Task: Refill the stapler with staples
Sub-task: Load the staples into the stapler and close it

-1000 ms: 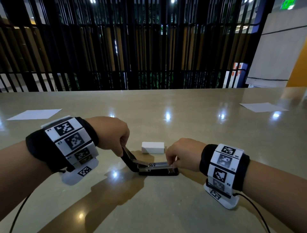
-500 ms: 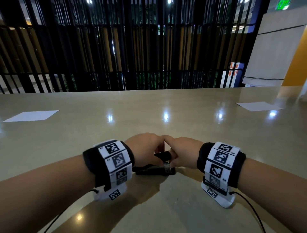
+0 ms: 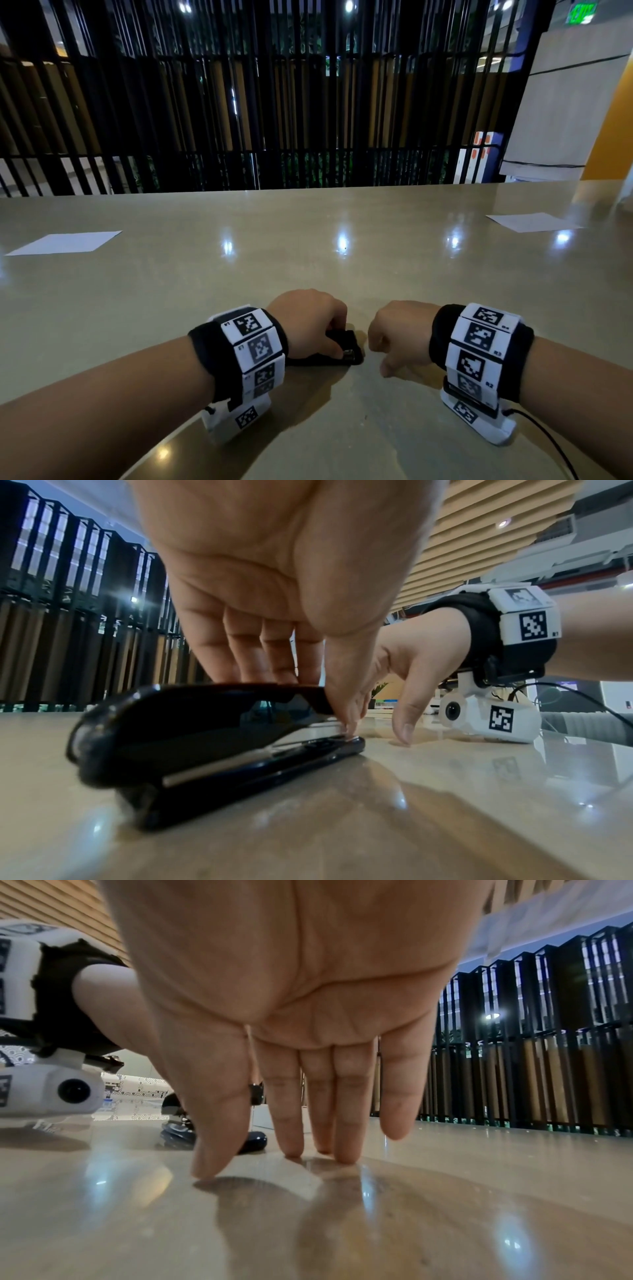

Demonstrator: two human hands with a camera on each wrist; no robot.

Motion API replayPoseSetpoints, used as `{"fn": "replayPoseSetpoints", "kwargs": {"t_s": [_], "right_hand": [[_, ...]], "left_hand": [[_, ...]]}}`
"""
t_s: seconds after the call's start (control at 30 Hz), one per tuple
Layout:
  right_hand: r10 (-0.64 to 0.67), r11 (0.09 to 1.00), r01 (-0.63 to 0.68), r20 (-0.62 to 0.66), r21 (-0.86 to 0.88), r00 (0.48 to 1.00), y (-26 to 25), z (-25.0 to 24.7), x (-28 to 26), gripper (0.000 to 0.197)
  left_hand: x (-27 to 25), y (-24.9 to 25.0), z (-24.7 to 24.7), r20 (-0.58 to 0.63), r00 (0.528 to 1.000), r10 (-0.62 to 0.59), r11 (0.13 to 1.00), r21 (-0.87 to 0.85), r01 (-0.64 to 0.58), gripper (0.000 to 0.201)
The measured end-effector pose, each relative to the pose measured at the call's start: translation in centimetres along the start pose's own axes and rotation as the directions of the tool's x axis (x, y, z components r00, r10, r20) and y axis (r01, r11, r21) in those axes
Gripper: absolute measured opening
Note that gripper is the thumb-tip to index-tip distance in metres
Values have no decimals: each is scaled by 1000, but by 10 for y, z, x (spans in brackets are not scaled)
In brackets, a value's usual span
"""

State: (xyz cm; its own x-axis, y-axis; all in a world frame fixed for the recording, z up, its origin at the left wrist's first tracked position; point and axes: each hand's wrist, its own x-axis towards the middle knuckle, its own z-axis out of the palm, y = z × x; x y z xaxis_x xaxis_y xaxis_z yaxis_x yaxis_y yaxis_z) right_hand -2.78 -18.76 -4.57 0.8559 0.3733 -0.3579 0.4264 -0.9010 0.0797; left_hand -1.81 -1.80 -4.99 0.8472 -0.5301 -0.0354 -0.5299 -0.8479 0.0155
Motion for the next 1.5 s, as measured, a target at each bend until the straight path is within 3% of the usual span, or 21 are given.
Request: {"fn": "replayPoseSetpoints", "kwargs": {"t_s": [0.07,0.13,0.27,0.4,0.6,0.7,0.8,1.5], "right_hand": [[-2,1000,3,15,-28,1000,-1,-1,0,30],[-8,999,9,23,-41,1000,-1,-3,-1,20],[-36,999,37,-23,33,999,2,-3,0,55],[-57,978,70,-74,198,996,-1,-8,-1,71],[-122,983,141,-149,118,981,-17,-22,8,42],[-131,986,146,-164,85,978,-19,-24,16,32],[-129,986,146,-179,83,975,-17,-25,23,31],[-24,989,57,-240,134,970,12,-50,96,29]], "left_hand": [[-1,-3,0,-6,1000,2,999,-41,-2,32],[-2,-8,-3,18,1000,-14,992,-122,16,35],[-4,-21,-11,84,996,-31,954,-294,55,30],[7,-41,-19,36,994,-99,974,-203,104,29],[28,-65,-16,90,979,-183,983,39,180,55],[39,-70,-10,155,966,-205,976,100,191,51],[49,-73,-5,144,968,-204,977,86,193,42],[102,-103,-5,96,960,-261,964,-16,264,43]]}}
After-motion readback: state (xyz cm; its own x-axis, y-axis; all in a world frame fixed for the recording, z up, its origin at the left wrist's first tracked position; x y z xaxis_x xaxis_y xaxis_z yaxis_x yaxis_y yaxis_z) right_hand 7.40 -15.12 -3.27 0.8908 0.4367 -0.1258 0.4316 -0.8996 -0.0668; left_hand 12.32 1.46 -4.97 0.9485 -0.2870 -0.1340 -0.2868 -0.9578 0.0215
